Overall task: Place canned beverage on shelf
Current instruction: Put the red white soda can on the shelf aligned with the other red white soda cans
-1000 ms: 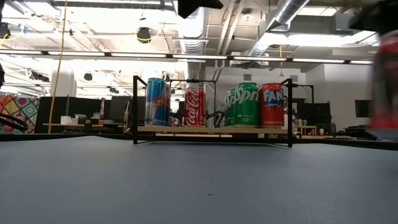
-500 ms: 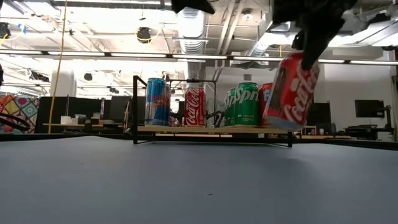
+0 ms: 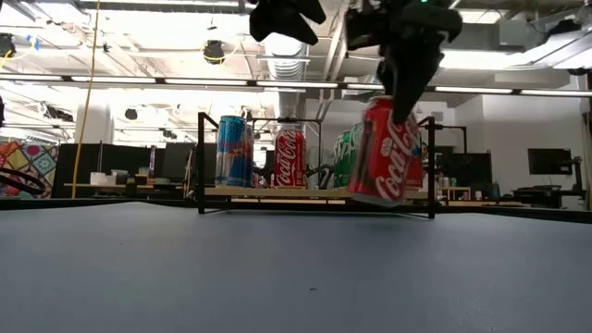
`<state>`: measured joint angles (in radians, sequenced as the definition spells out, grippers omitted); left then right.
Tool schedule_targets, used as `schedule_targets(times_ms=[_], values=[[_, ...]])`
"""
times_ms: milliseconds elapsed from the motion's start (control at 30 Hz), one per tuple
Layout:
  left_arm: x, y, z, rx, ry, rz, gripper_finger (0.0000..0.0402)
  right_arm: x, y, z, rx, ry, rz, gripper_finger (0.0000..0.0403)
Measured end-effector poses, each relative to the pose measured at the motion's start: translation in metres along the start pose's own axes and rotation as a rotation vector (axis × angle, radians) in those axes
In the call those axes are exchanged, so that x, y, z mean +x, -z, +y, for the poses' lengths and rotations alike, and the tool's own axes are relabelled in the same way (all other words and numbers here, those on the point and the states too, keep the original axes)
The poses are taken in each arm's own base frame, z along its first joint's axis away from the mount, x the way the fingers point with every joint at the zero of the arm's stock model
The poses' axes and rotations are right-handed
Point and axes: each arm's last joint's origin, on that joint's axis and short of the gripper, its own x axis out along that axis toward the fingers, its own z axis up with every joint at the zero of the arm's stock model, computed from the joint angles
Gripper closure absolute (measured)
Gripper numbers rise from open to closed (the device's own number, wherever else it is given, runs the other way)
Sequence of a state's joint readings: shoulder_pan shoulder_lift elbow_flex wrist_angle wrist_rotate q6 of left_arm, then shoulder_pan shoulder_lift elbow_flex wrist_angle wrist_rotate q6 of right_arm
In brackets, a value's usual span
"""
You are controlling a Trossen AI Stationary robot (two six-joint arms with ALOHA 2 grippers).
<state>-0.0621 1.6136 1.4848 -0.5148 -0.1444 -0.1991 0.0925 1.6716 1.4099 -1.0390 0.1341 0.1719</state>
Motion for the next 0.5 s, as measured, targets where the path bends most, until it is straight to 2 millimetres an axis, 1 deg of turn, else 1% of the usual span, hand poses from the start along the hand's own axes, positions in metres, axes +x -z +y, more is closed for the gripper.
schedule_targets(times_ms=[133,233,400,500], values=[[-0.001,0.001,0.000,0.019,-0.020,0.008,0.0205,0.010,-0.013,0.004,-0.055,0.002,0.011,0.0162],[-0.004,0.003,0.001,0.023,-0.043,0.027,0.0205,0.025,-0.019,0.007,-0.100,0.006,0.047,0.0157],[-0.013,0.007,0.003,0.009,-0.070,0.073,0.0205,0.032,-0.023,0.012,-0.183,-0.007,0.038,0.0144],[-0.018,0.007,0.005,0.002,-0.087,0.073,0.0205,0.032,-0.026,0.014,-0.217,-0.026,0.009,0.0133]])
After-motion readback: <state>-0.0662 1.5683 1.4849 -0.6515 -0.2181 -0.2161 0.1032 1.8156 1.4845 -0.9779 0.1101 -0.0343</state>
